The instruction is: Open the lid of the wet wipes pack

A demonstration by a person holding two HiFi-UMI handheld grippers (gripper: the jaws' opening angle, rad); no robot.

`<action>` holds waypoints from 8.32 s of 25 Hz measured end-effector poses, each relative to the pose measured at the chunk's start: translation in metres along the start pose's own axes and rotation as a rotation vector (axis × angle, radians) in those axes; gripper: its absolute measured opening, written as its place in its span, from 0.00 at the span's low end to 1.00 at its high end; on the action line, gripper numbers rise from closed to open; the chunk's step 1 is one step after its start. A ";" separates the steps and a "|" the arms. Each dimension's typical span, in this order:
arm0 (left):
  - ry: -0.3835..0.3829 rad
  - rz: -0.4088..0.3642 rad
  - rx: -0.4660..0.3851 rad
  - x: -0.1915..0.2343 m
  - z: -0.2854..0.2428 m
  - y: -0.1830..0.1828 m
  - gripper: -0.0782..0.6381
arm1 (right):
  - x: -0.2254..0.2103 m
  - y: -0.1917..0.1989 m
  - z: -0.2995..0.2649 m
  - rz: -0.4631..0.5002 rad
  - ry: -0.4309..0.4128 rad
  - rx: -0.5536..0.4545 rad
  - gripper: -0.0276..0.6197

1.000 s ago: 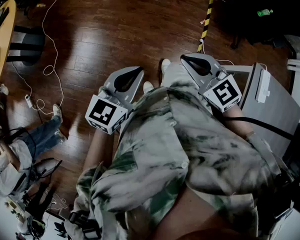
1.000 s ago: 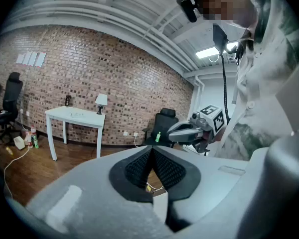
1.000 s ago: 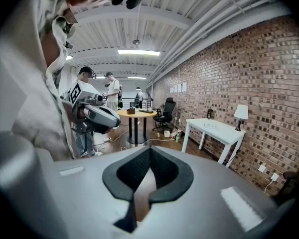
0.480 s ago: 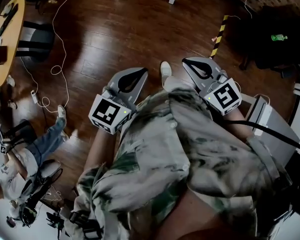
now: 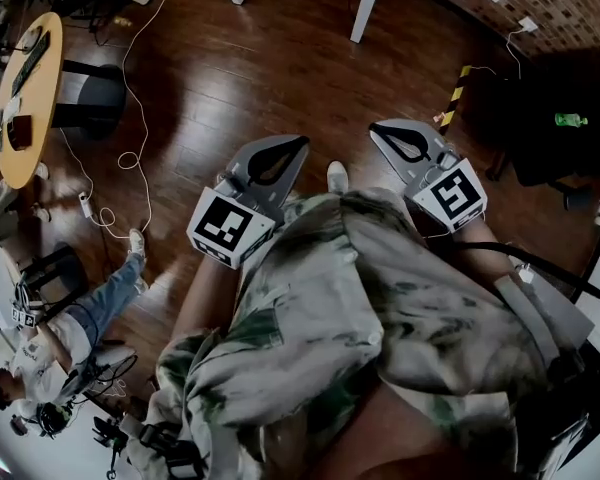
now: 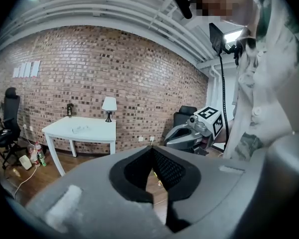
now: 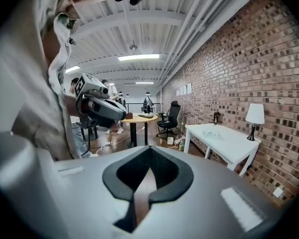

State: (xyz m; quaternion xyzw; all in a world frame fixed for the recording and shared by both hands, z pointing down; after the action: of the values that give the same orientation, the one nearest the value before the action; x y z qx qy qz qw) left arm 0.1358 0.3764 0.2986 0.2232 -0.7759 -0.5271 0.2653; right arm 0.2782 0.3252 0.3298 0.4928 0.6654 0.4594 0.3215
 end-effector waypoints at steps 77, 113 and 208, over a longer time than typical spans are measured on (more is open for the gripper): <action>-0.299 0.371 0.302 0.688 -0.375 0.024 0.11 | -0.525 0.000 -0.585 0.684 -0.493 0.291 0.15; -0.318 0.347 0.320 0.690 -0.373 0.027 0.11 | -0.573 -0.059 -0.632 0.492 -0.547 0.203 0.07; -0.073 0.079 -0.025 0.045 -0.106 -0.035 0.11 | -0.121 0.012 0.007 0.024 -0.013 -0.040 0.05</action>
State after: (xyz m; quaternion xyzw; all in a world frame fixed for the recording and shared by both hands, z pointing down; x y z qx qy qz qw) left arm 0.1724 0.2621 0.3056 0.1700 -0.7865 -0.5336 0.2602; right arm 0.3257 0.2129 0.3358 0.4973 0.6480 0.4731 0.3299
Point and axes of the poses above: the fingertips, and each gripper's own axes: z backward along the fingers, x to its left, y out of its underside, the point moved 4 cm from there along z, backward along the fingers, and after that the axes turned 4 degrees about y, right-handed, at the moved point
